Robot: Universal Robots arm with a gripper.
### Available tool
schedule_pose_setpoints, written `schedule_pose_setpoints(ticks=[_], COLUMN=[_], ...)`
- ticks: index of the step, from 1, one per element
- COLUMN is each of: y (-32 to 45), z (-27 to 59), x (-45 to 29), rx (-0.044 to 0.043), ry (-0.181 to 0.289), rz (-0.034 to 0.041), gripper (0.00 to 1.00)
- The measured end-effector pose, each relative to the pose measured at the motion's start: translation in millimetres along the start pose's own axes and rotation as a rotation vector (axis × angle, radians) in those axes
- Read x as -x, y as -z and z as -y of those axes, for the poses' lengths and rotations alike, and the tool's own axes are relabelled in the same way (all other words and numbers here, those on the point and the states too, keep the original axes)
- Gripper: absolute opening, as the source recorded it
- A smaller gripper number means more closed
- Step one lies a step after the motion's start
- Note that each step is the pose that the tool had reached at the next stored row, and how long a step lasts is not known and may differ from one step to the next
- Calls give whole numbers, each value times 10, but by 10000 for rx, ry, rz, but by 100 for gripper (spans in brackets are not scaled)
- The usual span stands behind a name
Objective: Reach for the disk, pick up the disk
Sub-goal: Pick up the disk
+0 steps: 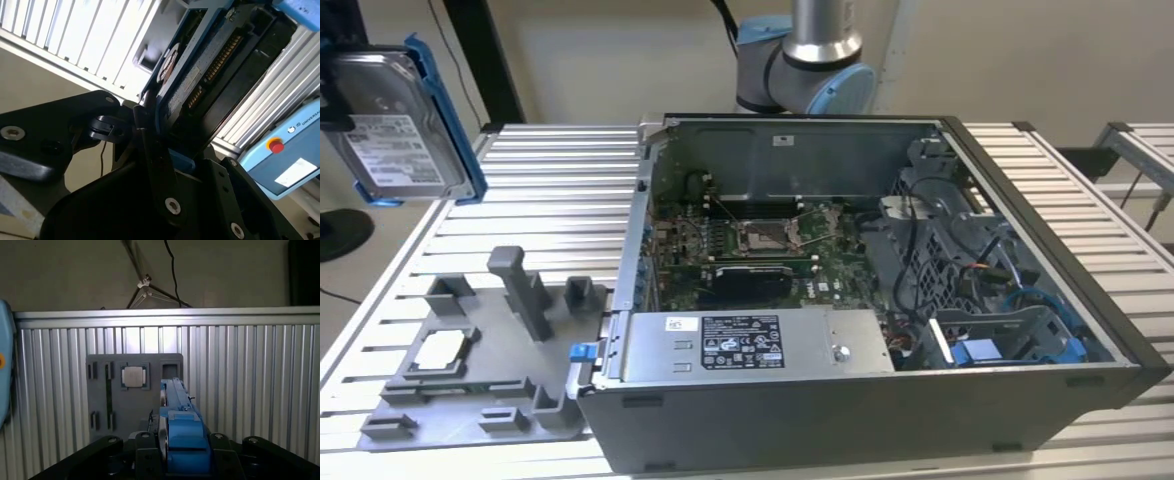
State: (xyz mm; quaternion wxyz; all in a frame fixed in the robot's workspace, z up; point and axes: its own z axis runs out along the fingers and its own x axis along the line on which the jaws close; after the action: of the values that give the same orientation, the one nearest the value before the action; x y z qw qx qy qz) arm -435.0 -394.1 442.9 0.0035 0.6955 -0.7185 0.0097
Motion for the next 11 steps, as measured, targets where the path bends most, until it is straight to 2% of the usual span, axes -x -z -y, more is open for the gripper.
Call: schedule_pose_setpoints(ticks=[11], y=[240], z=[1], x=[-4], rx=[1], ry=[-1], rz=[0], gripper=[0])
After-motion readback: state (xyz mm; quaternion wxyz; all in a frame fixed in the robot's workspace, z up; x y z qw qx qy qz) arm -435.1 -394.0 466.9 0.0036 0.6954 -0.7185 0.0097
